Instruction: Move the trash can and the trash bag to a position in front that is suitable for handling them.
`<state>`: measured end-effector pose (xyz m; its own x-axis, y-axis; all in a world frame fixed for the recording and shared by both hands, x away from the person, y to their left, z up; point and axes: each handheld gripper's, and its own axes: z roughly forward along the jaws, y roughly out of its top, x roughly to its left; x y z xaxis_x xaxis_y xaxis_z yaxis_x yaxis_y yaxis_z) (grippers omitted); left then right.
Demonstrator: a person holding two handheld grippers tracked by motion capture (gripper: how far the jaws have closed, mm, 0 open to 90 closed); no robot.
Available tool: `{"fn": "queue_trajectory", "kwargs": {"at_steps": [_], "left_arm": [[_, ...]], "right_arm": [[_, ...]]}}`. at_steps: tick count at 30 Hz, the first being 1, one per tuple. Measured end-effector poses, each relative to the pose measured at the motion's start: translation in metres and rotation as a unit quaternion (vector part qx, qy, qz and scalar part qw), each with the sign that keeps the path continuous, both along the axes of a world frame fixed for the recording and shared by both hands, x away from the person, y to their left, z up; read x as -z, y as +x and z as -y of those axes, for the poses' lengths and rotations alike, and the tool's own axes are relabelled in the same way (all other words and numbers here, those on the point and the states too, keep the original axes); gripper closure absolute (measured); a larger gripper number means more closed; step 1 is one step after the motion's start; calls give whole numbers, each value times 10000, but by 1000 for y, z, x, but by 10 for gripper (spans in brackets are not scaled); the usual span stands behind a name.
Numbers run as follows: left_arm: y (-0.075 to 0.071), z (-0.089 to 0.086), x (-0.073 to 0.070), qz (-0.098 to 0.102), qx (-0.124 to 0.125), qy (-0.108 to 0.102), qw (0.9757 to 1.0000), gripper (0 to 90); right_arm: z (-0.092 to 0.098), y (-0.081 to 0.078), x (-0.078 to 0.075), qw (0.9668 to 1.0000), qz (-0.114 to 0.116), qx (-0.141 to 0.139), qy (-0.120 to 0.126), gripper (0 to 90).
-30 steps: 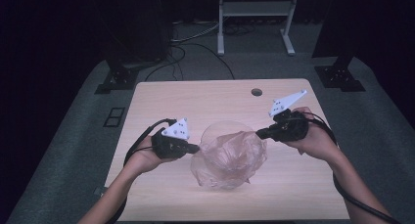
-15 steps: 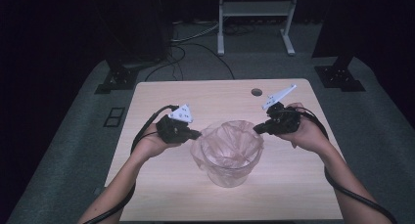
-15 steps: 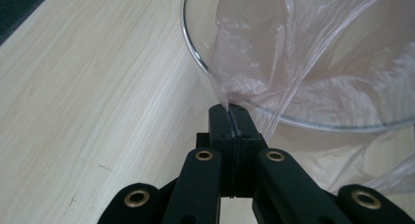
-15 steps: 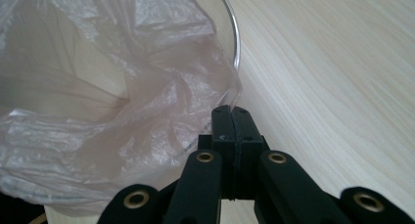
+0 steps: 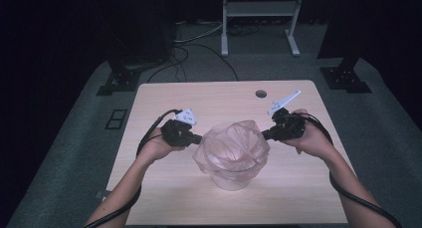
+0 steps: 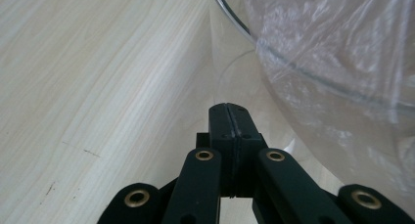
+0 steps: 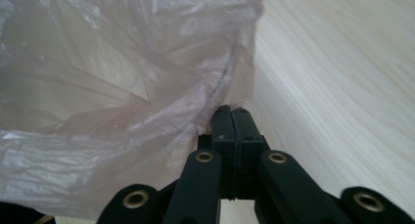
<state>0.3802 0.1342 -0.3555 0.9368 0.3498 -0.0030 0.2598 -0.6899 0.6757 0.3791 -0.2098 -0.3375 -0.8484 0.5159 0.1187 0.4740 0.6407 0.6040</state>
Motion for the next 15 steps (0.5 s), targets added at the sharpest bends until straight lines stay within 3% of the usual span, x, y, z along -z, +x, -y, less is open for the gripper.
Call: {"fn": "queue_trajectory", "kwargs": {"at_steps": [7,11,15], "left_arm": [[-11,-17,-24,114,90,-117,9998,791],[-16,-20,-33,132,165,-110,9997,745],[-24,-17,-48,149,419,-177,9989,693]], "right_arm": [[19,-14,-16,9994,276,-85,215,679],[25,-22,-25,9990,365,-144,228,634],[27,-31,-32,9984,434,-275,255,615]]}}
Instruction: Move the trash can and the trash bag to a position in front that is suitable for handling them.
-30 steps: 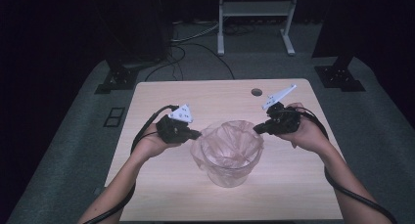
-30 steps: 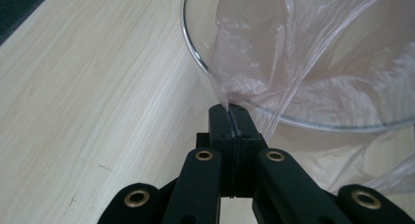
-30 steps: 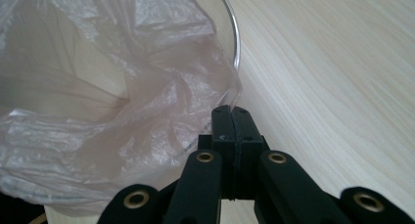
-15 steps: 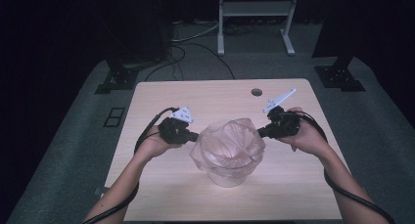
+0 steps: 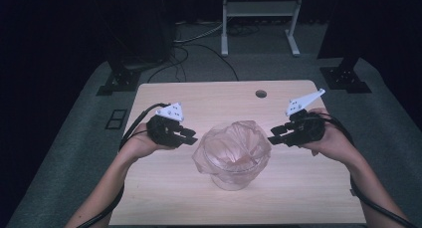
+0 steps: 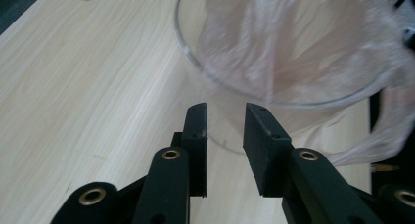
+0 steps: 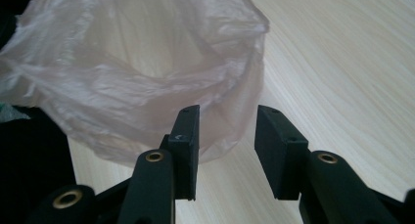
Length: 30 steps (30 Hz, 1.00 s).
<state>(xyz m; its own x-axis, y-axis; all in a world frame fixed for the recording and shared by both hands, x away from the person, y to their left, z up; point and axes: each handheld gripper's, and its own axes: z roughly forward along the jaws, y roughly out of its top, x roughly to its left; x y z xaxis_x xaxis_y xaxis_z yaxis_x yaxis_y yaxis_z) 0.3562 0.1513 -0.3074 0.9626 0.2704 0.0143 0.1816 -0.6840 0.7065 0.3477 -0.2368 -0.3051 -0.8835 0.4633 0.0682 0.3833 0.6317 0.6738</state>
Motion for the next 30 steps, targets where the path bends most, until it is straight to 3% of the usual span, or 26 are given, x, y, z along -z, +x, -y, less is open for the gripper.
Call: {"fn": "queue_trajectory", "kwargs": {"at_steps": [6,13,18,23,27,28,30], "left_arm": [[-8,13,-7,50,350,48,9994,634],[-16,23,-11,-5,521,35,9986,548],[-21,32,-11,43,560,114,9984,474],[-19,41,-8,201,445,228,9985,380],[-12,47,-4,258,345,317,9986,424],[-10,49,-2,328,335,423,9980,447],[-8,51,0,388,308,478,9976,543]], "right_arm": [[0,-15,-8,9996,43,-288,33,565],[-5,-37,-16,9978,121,-648,41,506],[-11,-51,-18,9958,215,-886,8,462],[-22,-60,-20,9939,511,-968,-138,435],[-36,-55,-14,9907,773,-1032,-434,455],[-39,-54,-13,9900,824,-1033,-502,467],[-45,-49,-9,9882,943,-1020,-650,571]]}}
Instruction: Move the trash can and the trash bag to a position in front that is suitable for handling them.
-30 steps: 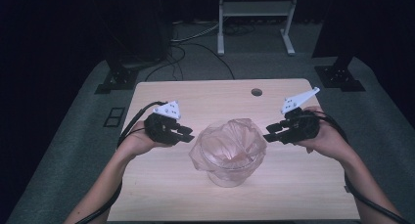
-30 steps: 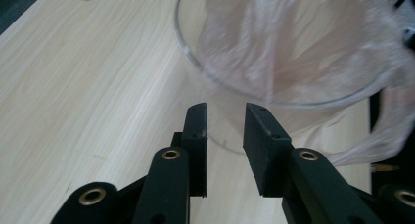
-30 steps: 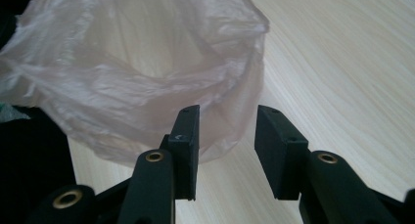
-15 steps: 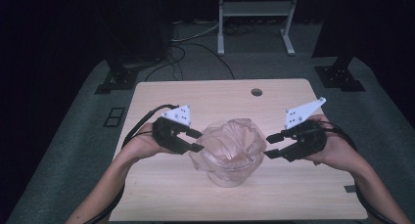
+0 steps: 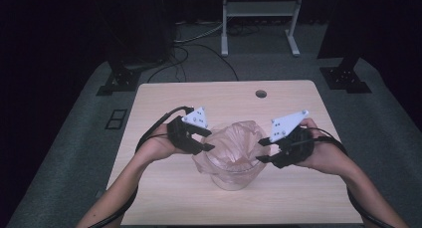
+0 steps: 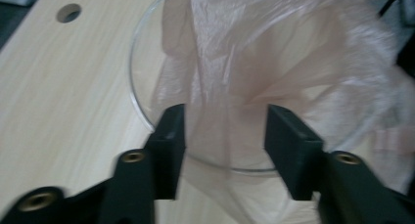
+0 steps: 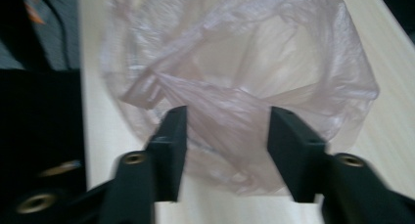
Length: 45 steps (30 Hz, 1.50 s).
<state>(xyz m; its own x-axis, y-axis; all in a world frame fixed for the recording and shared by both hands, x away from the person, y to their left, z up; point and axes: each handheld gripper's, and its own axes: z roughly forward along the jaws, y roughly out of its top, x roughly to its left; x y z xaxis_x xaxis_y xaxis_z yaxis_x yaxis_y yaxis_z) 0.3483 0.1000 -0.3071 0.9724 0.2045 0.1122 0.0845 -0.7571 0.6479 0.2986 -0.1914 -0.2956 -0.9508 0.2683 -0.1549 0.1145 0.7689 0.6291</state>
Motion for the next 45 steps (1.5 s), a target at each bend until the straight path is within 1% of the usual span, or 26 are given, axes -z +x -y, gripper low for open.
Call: {"fn": "queue_trajectory", "kwargs": {"at_steps": [1,2,3,4,5,6,7,8,9,10,11,12,14,19,20,22,24,25,29,32,37,38,43,45], "left_arm": [[1,1,0,11,-50,-51,10000,593],[1,1,0,105,-101,-75,9999,652],[2,1,-1,117,-67,-92,9999,726],[2,2,-1,140,-85,-141,9998,765],[3,2,-1,187,-111,-114,9997,802],[5,2,-1,165,-101,-93,9998,826],[6,2,-1,223,-116,-84,9996,839],[9,1,-1,256,-183,-80,9995,855],[11,0,-1,234,-214,-126,9994,867],[14,-2,-1,233,-327,-236,9989,878],[18,-4,-1,202,-404,-298,9985,891],[20,-5,0,182,-425,-323,9984,892],[25,-8,2,195,-511,-302,9980,894],[34,-13,9,148,-730,-347,9966,895],[36,-15,10,93,-775,-386,9962,895],[39,-16,14,58,-827,-392,9958,895],[41,-16,17,6,-864,-406,9954,895],[42,-16,19,-7,-862,-411,9954,895],[45,-17,23,-42,-880,-382,9954,895],[44,-16,24,-82,-852,-405,9955,894],[41,-15,25,-168,-751,-391,9963,894],[40,-15,26,-151,-750,-382,9963,894],[34,-19,26,-215,-701,-416,9964,894],[28,-22,25,-251,-643,-400,9968,895]], "right_arm": [[-3,2,1,9999,130,72,-86,665],[-4,4,1,9998,138,107,-92,738],[-6,8,1,9999,23,113,-94,819],[-7,10,1,9998,8,182,-114,858],[-8,13,0,9996,12,233,-140,884],[-8,16,0,9996,-16,254,-129,899],[-8,19,-1,9994,-35,330,-93,900],[-7,22,-2,9992,-27,401,-77,900],[-7,27,-3,9988,-65,476,-34,900],[-6,30,-4,9986,-88,517,3,900],[-4,34,-5,9982,-71,599,75,900],[-3,38,-6,9976,-154,655,155,900],[-1,43,-6,9968,-189,748,230,900],[3,59,0,9936,-250,1068,266,900],[4,61,1,9928,-263,1134,272,900],[5,68,6,9912,-313,1255,295,900],[6,71,9,9903,-321,1326,278,900],[7,73,11,9895,-362,1367,305,900],[10,77,14,9870,-370,1520,376,900],[12,78,15,9868,-421,1514,383,900],[14,73,15,9884,-493,1377,422,900],[13,72,15,9885,-515,1357,424,900],[11,65,18,9907,-581,1187,311,900],[10,61,18,9918,-607,1086,291,900]]}}
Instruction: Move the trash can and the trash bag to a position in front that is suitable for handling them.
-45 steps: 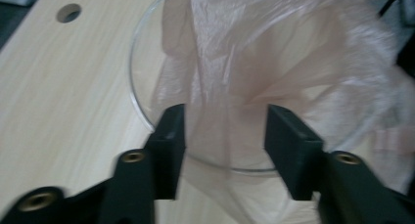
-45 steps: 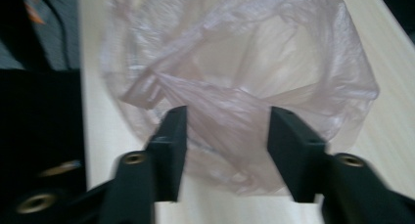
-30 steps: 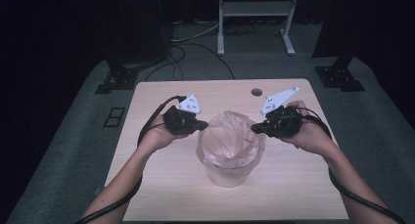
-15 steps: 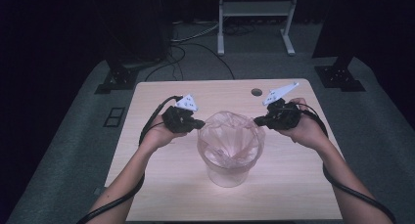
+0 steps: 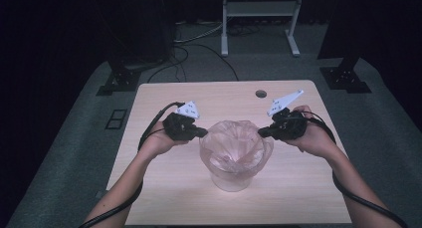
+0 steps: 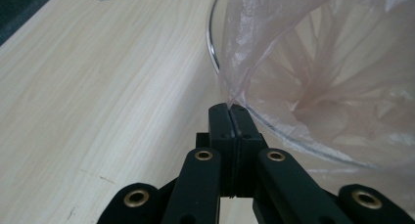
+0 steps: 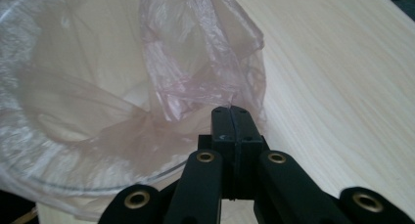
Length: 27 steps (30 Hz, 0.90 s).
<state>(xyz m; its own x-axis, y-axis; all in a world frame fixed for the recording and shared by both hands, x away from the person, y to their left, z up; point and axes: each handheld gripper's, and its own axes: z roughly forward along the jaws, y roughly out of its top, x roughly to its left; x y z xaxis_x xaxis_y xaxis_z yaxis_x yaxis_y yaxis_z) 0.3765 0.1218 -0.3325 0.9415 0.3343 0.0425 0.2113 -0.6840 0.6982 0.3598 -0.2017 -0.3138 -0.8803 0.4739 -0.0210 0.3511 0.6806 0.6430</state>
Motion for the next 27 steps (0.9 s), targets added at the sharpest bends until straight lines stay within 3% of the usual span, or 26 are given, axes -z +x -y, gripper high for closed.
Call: {"fn": "queue_trajectory", "kwargs": {"at_steps": [7,11,13,15,19,24,27], "left_arm": [[-18,-5,0,-164,373,210,9989,895],[-29,-5,-1,-347,607,228,9973,894],[-33,-3,-4,-249,612,341,9972,892],[-30,-3,-7,-153,546,396,9976,887],[-19,-1,-7,-119,374,220,9990,888],[-10,6,0,-204,290,263,9990,893],[-5,10,7,-286,246,220,9990,893]], "right_arm": [[5,-12,-3,9987,-305,-365,-159,900],[4,-19,-7,9961,-533,-636,-304,900],[3,-22,-10,9950,-523,-752,-409,900],[2,-21,-14,9957,-445,-716,-388,900],[2,-11,-17,9978,-311,-507,-284,900],[1,1,-4,9979,-355,-293,-447,900],[-1,5,6,9979,-419,-266,-417,900]]}}
